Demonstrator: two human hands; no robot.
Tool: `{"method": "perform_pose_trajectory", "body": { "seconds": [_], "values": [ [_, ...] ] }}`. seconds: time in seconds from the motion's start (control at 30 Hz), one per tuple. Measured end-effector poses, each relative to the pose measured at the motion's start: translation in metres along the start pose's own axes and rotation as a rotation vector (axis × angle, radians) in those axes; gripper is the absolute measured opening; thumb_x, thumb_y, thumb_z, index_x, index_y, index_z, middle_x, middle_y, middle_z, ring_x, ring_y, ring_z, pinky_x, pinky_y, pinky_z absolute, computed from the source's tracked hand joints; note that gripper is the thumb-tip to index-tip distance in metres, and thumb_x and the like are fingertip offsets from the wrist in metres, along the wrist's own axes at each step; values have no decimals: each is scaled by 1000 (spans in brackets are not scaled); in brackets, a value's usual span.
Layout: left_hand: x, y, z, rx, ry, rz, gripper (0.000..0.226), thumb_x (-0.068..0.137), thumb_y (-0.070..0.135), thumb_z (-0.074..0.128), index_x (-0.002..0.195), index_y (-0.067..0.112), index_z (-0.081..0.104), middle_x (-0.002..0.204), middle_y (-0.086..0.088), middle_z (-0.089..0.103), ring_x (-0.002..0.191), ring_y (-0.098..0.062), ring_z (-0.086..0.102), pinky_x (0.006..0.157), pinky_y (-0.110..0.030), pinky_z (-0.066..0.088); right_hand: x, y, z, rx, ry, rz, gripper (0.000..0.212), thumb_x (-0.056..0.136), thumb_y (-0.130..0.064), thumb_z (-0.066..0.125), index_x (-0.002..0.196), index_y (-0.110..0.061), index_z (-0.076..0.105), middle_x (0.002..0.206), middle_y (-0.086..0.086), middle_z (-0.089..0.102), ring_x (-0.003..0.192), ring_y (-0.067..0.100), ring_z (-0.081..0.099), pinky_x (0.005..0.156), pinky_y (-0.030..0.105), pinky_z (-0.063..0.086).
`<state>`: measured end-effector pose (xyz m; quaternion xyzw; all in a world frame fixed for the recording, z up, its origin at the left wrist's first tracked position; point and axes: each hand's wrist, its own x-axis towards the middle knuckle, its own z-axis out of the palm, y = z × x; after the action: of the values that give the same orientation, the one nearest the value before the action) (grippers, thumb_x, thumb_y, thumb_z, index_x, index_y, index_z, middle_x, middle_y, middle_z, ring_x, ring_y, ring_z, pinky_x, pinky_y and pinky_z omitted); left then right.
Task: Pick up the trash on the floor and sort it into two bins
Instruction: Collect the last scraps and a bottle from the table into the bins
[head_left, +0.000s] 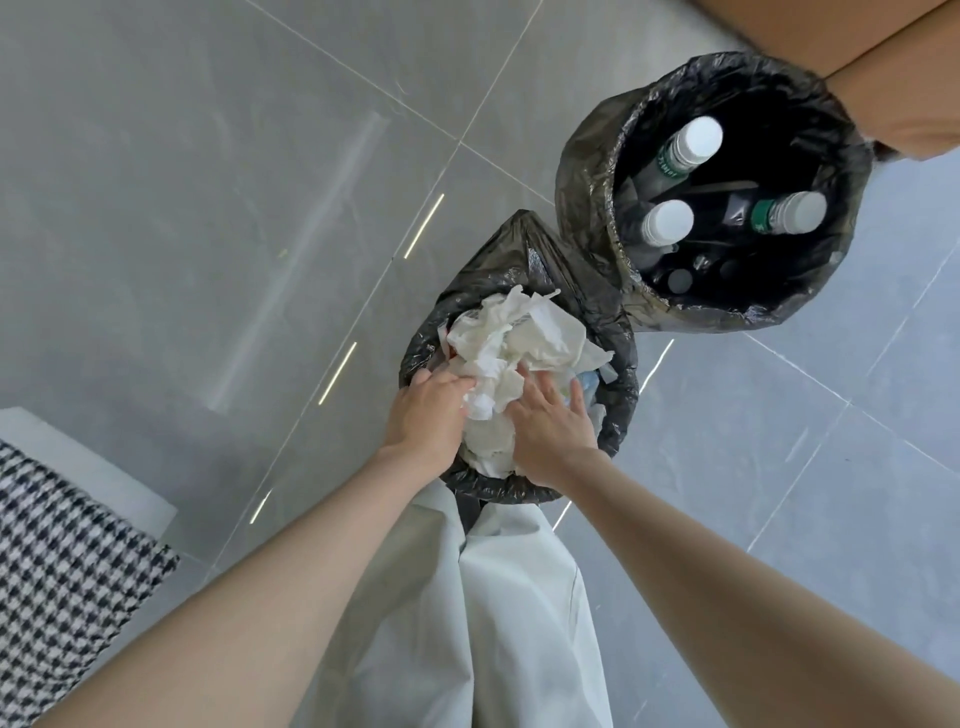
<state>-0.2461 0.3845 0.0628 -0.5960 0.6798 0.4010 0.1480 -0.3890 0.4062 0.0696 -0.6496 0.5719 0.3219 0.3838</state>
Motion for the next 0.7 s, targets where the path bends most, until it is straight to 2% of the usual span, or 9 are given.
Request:
{"method": "perform_pose_trajectory", "body": {
  "seconds": [0.07, 0.17, 0.3, 0.47, 0.6, 0.7],
  "values": [
    [-11, 6, -12, -27, -24, -16, 47, 95, 9, 45, 137, 29, 46, 139, 5, 48, 118, -23, 43, 101, -35, 38, -13, 2, -12, 60, 20, 25, 53, 91, -7, 35, 143, -16, 35, 160, 3, -2, 147, 28, -10, 117, 55, -6],
    [-32, 18, -39, -71, -100, -49, 46, 97, 11, 41, 140, 26, 42, 146, 5, 40, 126, -23, 41, 104, -36, 36, -48, 5, -32, 202, -10, 93, 60, 89, -8, 39, 147, -19, 30, 159, 2, 8, 147, 27, -5, 118, 53, -3],
    [-67, 45, -88, -109, -190, -65, 47, 99, 17, 39, 146, 18, 31, 154, 4, 26, 136, -20, 34, 111, -39, 31, -103, 7, -63, 314, -6, 167, 59, 89, -11, 39, 146, -23, 31, 156, 3, 23, 144, 26, 14, 117, 47, 9],
    [-123, 87, -153, -249, -114, -81, 46, 97, 16, 39, 143, 22, 38, 146, -3, 41, 126, -27, 47, 101, -39, 42, -184, -1, -111, 512, 35, 197, 57, 88, -10, 38, 142, -24, 38, 148, 6, 37, 134, 28, 32, 110, 43, 29],
    [-178, 124, -201, -350, -48, -77, 44, 97, 18, 43, 141, 17, 41, 142, -8, 46, 130, -26, 44, 106, -35, 36, -252, -4, -145, 652, 93, 168, 56, 85, -8, 37, 139, -21, 43, 141, 10, 46, 129, 29, 40, 103, 42, 40],
    [-226, 149, -229, -401, -15, -70, 43, 97, 20, 44, 140, 17, 42, 142, -7, 46, 129, -24, 45, 107, -33, 36, -306, -3, -167, 729, 174, 139, 50, 89, -7, 39, 137, -18, 46, 138, 8, 50, 124, 27, 48, 97, 34, 43]
  ]
}}
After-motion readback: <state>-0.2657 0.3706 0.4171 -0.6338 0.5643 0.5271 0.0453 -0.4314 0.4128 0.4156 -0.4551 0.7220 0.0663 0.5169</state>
